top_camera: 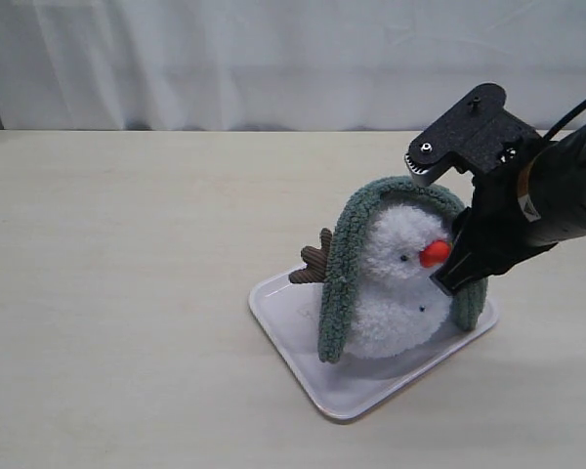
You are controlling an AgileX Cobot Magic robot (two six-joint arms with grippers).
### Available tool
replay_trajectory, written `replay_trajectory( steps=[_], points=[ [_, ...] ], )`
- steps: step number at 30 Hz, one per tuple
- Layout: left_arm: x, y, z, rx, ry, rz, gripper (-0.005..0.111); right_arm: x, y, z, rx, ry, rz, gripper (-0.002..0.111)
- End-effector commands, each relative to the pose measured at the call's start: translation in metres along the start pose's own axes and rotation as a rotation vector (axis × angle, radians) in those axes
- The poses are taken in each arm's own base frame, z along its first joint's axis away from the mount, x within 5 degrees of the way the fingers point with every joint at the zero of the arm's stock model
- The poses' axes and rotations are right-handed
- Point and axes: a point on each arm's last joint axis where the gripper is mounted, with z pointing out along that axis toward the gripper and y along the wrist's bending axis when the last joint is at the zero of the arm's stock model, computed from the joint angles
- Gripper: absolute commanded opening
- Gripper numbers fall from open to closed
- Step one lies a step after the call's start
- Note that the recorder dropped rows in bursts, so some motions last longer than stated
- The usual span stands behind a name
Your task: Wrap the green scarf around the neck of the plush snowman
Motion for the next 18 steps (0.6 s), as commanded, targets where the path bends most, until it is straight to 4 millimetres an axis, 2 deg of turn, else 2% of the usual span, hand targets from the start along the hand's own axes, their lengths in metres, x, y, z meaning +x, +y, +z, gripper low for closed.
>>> replay_trajectory(
  steps=[1,8,14,18],
  points=[
    [0.000,0.000,0.000,-0.005,-0.012,-0.005,0.000,-0.005,0.001,0.000,-0.009,-0.054,0.010,0.043],
    [0.000,0.000,0.000,-0.005,-0.012,-0.005,0.000,-0.008,0.003,0.002,-0.022,-0.089,-0.003,0.041],
    [0.000,0.000,0.000,-0.005,-0.012,-0.005,0.000,-0.008,0.006,0.012,-0.019,-0.051,-0.027,0.019],
    [0.000,0.000,0.000,-0.005,-0.012,-0.005,0.000,-0.009,0.004,0.011,0.008,-0.056,-0.055,0.005]
  ],
)
